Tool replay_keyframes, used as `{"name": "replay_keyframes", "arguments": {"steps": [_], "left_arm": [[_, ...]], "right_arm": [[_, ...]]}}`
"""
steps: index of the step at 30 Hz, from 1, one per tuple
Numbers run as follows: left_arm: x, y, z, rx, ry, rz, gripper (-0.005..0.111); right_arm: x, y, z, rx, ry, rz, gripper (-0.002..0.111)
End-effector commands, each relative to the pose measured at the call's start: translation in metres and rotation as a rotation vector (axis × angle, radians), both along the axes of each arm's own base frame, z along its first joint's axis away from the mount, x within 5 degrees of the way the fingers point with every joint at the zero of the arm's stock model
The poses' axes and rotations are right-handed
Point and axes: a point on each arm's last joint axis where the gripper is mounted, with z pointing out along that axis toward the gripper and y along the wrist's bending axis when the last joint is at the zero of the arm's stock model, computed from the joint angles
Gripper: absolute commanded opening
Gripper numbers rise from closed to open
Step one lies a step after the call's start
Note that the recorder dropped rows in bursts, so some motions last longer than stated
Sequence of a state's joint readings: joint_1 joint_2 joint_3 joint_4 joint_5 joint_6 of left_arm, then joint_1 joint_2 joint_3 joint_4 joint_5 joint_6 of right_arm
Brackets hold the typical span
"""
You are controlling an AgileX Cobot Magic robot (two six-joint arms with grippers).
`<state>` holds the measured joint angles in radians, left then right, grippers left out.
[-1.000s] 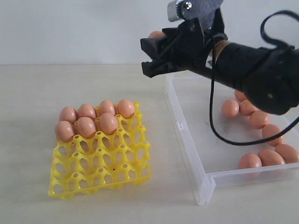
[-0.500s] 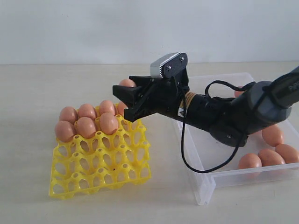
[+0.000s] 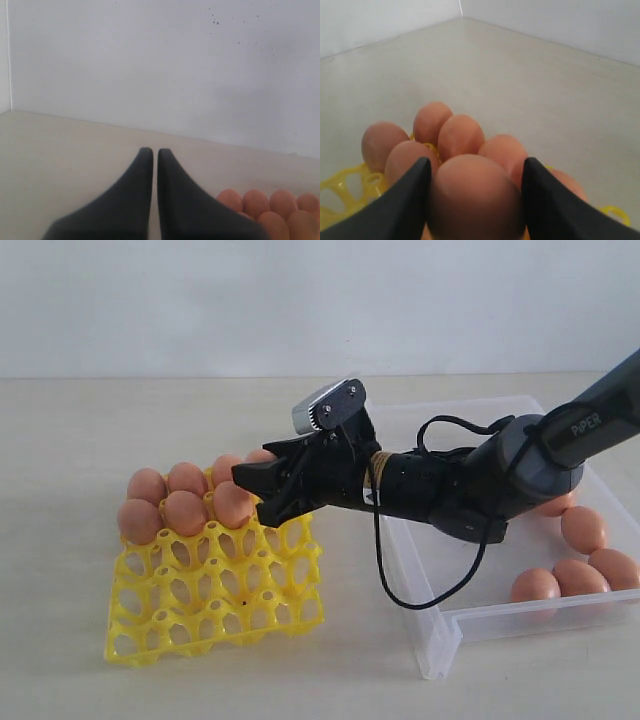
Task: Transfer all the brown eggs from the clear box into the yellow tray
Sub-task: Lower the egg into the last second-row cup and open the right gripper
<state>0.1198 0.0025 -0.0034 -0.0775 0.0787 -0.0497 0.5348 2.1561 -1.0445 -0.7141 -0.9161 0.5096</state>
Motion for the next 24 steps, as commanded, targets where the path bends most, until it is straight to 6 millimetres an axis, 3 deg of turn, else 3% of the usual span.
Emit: {"name": "replay_keyframes", "arguments": {"steps": [1, 14, 24], "left_arm": [[0.000, 0.000, -0.001, -0.017, -0.005, -0.002, 0.004], [0.000, 0.000, -0.001, -0.017, -0.005, -0.002, 0.004], [0.000, 0.000, -0.001, -0.018, -0.002, -0.002, 0.004]], "right_arm": [[0.001, -0.001, -0.002, -0.025, 0.007, -0.004, 0.000], [0.002, -0.003, -0.007, -0.069, 0.030, -0.021, 0.000], [0.001, -0.002, -0.024, -0.067, 0.054, -0.016, 0.000]]}}
